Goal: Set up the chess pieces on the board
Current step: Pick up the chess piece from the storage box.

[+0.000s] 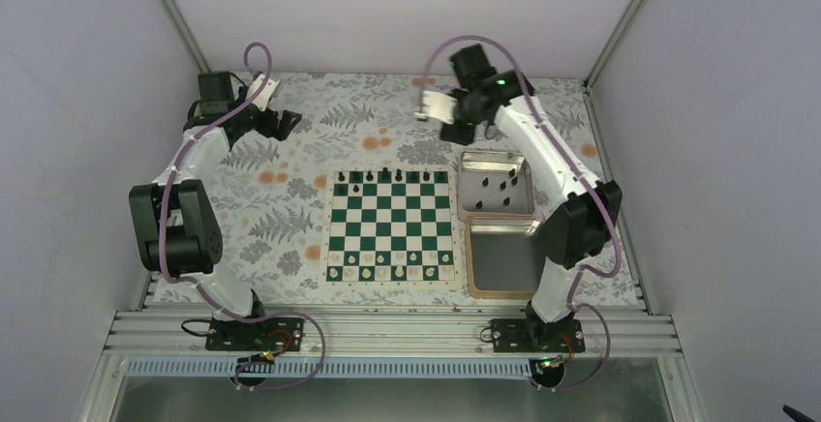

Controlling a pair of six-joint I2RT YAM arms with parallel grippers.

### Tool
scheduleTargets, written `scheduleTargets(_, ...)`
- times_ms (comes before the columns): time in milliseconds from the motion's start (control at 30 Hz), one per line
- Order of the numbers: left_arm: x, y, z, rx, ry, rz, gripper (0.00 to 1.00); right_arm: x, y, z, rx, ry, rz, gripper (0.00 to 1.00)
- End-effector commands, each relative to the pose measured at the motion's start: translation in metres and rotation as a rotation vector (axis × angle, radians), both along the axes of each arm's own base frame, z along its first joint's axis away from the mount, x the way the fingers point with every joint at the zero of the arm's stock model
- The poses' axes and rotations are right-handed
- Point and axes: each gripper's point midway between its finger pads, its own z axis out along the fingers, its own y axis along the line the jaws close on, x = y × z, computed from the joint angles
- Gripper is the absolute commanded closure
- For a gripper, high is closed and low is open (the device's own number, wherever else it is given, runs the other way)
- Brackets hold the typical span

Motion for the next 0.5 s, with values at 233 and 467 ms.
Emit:
scheduleTargets(233,0.017,-0.002,0.017,-0.003,-0.026,-0.01,0.0,-0.001,-0.144,-0.113,-0.168,0.249,-0.305,0.42)
scheduleTargets(467,0.019,0.001,0.01,0.022,-0.01,0.008,0.0,0.001,-0.154,-0.161,-0.206,0.385,-0.336,0.4)
